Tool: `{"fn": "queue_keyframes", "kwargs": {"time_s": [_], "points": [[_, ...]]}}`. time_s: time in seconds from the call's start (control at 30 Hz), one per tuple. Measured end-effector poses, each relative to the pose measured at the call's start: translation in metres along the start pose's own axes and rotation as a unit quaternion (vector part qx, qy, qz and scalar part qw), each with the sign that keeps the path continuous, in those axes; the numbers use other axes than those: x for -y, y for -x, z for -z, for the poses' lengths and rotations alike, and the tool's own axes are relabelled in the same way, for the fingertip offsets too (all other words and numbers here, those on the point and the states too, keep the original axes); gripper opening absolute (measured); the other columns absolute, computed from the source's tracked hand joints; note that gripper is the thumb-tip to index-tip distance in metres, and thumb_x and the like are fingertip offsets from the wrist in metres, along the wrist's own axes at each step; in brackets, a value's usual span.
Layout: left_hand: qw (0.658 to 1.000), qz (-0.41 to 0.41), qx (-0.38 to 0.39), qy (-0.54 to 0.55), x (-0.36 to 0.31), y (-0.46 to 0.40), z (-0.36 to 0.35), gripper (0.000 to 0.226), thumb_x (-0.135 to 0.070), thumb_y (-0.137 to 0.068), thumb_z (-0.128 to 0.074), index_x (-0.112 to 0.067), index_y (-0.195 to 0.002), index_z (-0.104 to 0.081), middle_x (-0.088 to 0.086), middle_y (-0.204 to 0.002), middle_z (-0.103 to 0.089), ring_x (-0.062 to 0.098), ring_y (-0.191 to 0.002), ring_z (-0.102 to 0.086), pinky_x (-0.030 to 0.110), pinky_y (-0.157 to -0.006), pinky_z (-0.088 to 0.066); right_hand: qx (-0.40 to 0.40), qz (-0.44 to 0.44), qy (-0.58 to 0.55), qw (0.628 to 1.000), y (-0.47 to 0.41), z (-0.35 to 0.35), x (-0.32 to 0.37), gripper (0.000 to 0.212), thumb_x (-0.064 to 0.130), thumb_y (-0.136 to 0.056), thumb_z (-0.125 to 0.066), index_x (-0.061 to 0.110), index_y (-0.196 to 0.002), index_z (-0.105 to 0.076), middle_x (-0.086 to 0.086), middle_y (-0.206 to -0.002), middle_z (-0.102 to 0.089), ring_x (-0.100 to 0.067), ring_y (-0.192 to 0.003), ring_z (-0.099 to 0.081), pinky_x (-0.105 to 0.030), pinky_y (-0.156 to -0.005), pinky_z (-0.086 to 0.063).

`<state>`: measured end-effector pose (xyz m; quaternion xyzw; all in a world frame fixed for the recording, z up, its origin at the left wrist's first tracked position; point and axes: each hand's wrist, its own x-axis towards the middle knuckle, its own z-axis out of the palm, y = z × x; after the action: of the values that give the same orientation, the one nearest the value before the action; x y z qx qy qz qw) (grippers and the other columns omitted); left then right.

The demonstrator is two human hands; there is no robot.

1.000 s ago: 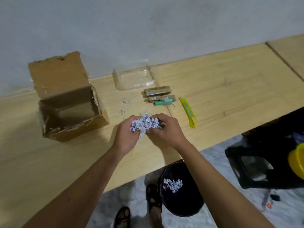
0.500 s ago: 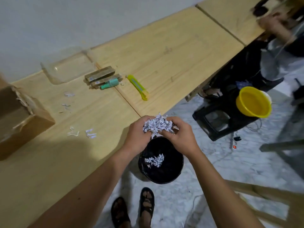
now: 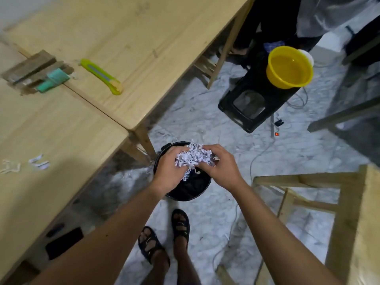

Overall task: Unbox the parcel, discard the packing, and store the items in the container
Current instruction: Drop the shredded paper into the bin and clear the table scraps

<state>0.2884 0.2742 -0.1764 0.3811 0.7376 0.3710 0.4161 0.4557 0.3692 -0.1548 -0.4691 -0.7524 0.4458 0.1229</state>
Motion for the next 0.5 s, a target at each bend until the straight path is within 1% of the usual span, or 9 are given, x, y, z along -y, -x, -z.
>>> {"fn": "queue_keyframes", "kwargs": {"time_s": [0.03, 0.07, 0.17, 0.23, 0.3, 0.4, 0.5], "points": [[1.0, -0.003, -0.001, -0.005, 0.001, 0.0, -0.003, 0.049, 0.005, -0.083, -0.078, -0.017, -0.124, -0.067, -0.007, -0.124, -0.061, 0.007, -0.115, -0.056, -0.001, -0.092, -0.035, -0.004, -0.001, -0.002, 1.0, 0.001, 0.001, -0.005, 0.046, 0.021, -0.079, -0.087, 0.022, -0.122, -0.071, 0.004, -0.11, -0.066, -0.02, -0.092, -0.063, -0.045, -0.085, -0.057], [1.0, -0.006, 0.003, -0.005, 0.003, 0.001, -0.005, 0.048, 0.005, -0.082, -0.08, -0.018, -0.123, -0.067, -0.005, -0.124, -0.061, 0.007, -0.114, -0.056, -0.002, -0.091, -0.034, -0.006, -0.002, -0.005, 1.0, 0.002, 0.001, -0.009, 0.046, 0.022, -0.079, -0.086, 0.025, -0.123, -0.072, 0.004, -0.111, -0.067, -0.019, -0.093, -0.063, -0.044, -0.084, -0.057], [1.0, -0.021, 0.019, 0.004, 0.009, 0.001, -0.011, 0.053, 0.0, -0.08, -0.085, -0.027, -0.121, -0.065, -0.003, -0.128, -0.062, 0.006, -0.115, -0.058, 0.008, -0.093, -0.04, -0.001, -0.009, -0.014, 1.0, 0.004, 0.001, -0.019, 0.046, 0.022, -0.08, -0.085, 0.029, -0.123, -0.072, 0.007, -0.114, -0.067, -0.013, -0.096, -0.062, -0.041, -0.084, -0.058], [0.999, -0.03, 0.025, 0.007, 0.011, 0.0, -0.015, 0.057, -0.007, -0.077, -0.089, -0.027, -0.126, -0.067, -0.005, -0.13, -0.061, 0.004, -0.118, -0.058, 0.011, -0.095, -0.044, -0.001, -0.009, -0.023, 1.0, 0.005, 0.001, -0.024, 0.047, 0.02, -0.079, -0.084, 0.03, -0.123, -0.071, 0.01, -0.118, -0.067, -0.008, -0.104, -0.063, -0.04, -0.086, -0.059], [0.999, -0.035, 0.029, 0.011, 0.011, 0.0, -0.018, 0.06, -0.012, -0.076, -0.091, -0.028, -0.128, -0.067, -0.005, -0.131, -0.06, 0.004, -0.119, -0.058, 0.016, -0.097, -0.047, -0.006, -0.012, -0.033, 0.999, 0.006, 0.0, -0.028, 0.047, 0.016, -0.079, -0.084, 0.028, -0.122, -0.071, 0.011, -0.119, -0.067, -0.004, -0.108, -0.063, -0.039, -0.084, -0.061], [0.999, -0.042, 0.027, 0.018, 0.009, 0.001, -0.02, 0.055, -0.013, -0.077, -0.091, -0.026, -0.125, -0.069, -0.004, -0.128, -0.059, 0.002, -0.118, -0.058, 0.018, -0.099, -0.047, -0.014, -0.021, -0.037, 0.999, 0.008, -0.001, -0.032, 0.042, 0.013, -0.081, -0.083, 0.024, -0.12, -0.073, 0.011, -0.118, -0.068, -0.002, -0.107, -0.064, -0.038, -0.082, -0.062], [0.999, -0.038, 0.016, 0.025, 0.008, 0.002, -0.02, 0.048, -0.014, -0.08, -0.089, -0.026, -0.123, -0.07, -0.003, -0.126, -0.059, -0.001, -0.116, -0.058, 0.019, -0.096, -0.049, -0.016, -0.028, -0.047, 0.998, 0.009, 0.0, -0.034, 0.035, 0.011, -0.083, -0.081, 0.024, -0.115, -0.075, 0.013, -0.112, -0.069, -0.006, -0.103, -0.066, -0.038, -0.082, -0.062]]}}
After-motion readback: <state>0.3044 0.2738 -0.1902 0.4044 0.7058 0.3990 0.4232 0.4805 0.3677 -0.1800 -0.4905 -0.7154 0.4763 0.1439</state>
